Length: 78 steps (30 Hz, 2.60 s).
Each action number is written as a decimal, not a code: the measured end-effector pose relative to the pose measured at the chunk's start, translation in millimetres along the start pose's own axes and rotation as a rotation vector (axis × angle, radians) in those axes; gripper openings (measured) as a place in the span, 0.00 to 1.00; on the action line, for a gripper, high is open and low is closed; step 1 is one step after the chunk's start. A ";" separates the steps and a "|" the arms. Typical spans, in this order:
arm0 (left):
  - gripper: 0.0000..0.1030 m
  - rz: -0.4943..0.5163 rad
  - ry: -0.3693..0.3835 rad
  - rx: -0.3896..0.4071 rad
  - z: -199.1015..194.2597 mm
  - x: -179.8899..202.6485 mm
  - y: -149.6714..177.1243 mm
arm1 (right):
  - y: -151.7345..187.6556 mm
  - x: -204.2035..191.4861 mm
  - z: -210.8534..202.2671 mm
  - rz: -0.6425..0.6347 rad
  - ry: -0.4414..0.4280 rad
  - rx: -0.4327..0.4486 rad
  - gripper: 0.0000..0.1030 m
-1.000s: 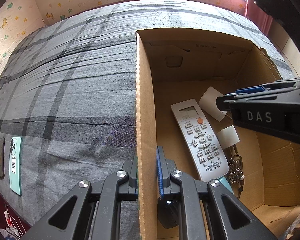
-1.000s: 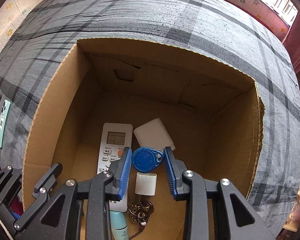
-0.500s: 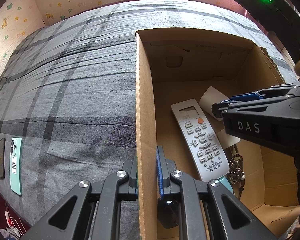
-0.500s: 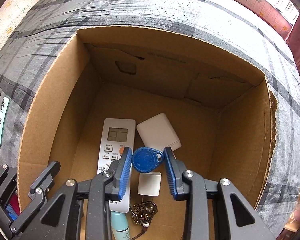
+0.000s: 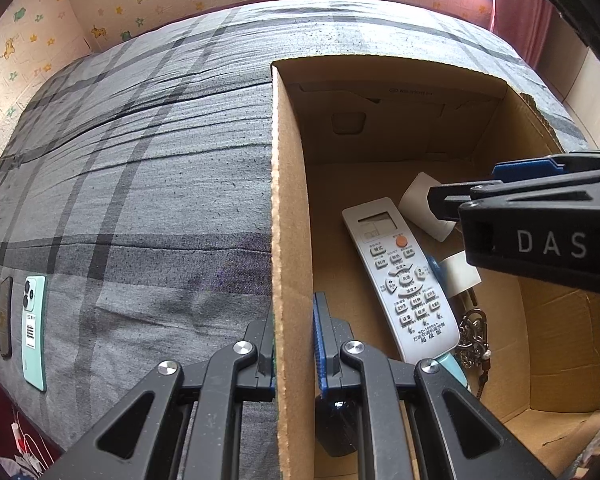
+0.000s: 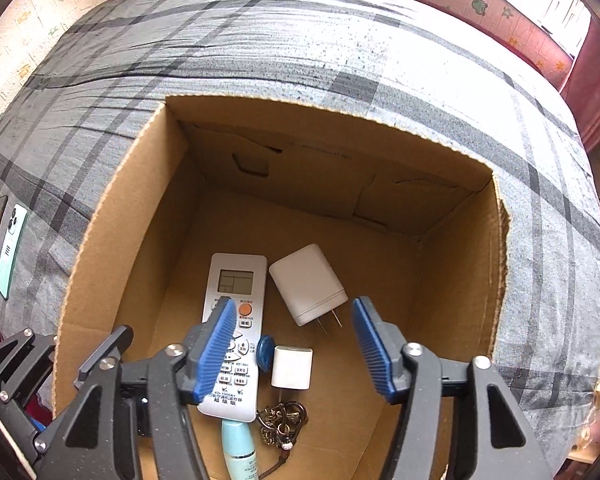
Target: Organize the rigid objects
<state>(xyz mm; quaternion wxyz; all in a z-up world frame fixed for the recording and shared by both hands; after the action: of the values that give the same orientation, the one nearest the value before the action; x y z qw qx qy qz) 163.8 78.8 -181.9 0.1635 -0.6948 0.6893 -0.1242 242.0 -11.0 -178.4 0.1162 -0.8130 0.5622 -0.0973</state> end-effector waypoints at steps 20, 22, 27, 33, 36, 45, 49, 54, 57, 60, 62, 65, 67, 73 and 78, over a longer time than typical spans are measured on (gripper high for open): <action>0.14 0.006 -0.014 -0.008 -0.7 1.1 -1.8 | 20.2 35.0 -64.7 0.072 0.038 0.099 1.00; 0.14 0.010 -0.020 -0.008 -1.2 2.0 -2.1 | 25.8 39.8 -70.8 0.088 0.040 0.105 1.00; 0.14 0.015 -0.029 -0.008 -1.5 2.5 -1.8 | 45.1 51.5 -86.5 0.129 0.053 0.123 1.00; 0.16 0.019 -0.041 -0.007 -4.9 3.5 -1.9 | 63.8 62.2 -103.9 0.148 0.103 0.153 1.00; 0.29 0.022 -0.061 0.000 -10.3 4.1 -2.5 | 68.0 64.7 -108.8 0.155 0.101 0.161 1.00; 0.90 0.013 -0.051 0.045 -48.3 10.5 4.7 | 80.0 69.2 -124.6 0.184 0.101 0.195 1.00; 1.00 0.008 -0.043 0.077 -67.4 14.6 9.8 | 88.3 68.4 -133.6 0.186 0.101 0.208 1.00; 1.00 -0.001 -0.044 0.104 -91.3 18.5 17.8 | 99.1 66.9 -147.3 0.192 0.097 0.233 1.00; 1.00 -0.011 -0.013 0.118 -105.8 22.7 23.7 | 106.5 64.2 -154.2 0.193 0.095 0.244 1.00; 1.00 -0.010 -0.006 0.138 -120.9 28.1 30.1 | 115.4 61.1 -162.1 0.191 0.090 0.258 1.00; 1.00 -0.008 -0.001 0.142 -129.4 31.4 34.5 | 121.9 58.9 -169.1 0.192 0.087 0.273 1.00; 1.00 0.003 -0.009 0.143 -141.0 37.3 41.4 | 131.2 56.5 -179.6 0.195 0.068 0.287 1.00; 1.00 0.009 0.001 0.159 -149.9 40.6 45.3 | 137.5 55.6 -187.1 0.199 0.075 0.297 1.00; 1.00 0.026 -0.003 0.202 -175.0 54.4 57.5 | 158.4 59.0 -209.2 0.226 0.087 0.331 1.00; 1.00 0.017 -0.009 0.230 -190.3 61.2 64.1 | 174.4 60.3 -225.5 0.229 0.115 0.349 1.00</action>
<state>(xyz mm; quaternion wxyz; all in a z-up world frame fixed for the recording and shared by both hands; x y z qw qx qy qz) 30.4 7.3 -36.4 0.2462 -0.6662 0.6755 -0.1980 42.4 -144.9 -13.6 0.2333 -0.7043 0.6314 -0.2255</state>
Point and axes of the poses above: each gripper's, at about its wrist camera, not at the fingertips, and z roughly the way its jaws point, x to its right, y to its underside, the point moved 4 cm from there along z, roughly the way its jaws point, and after that the axes turned 1 degree about -z, right-handed, at the moved point
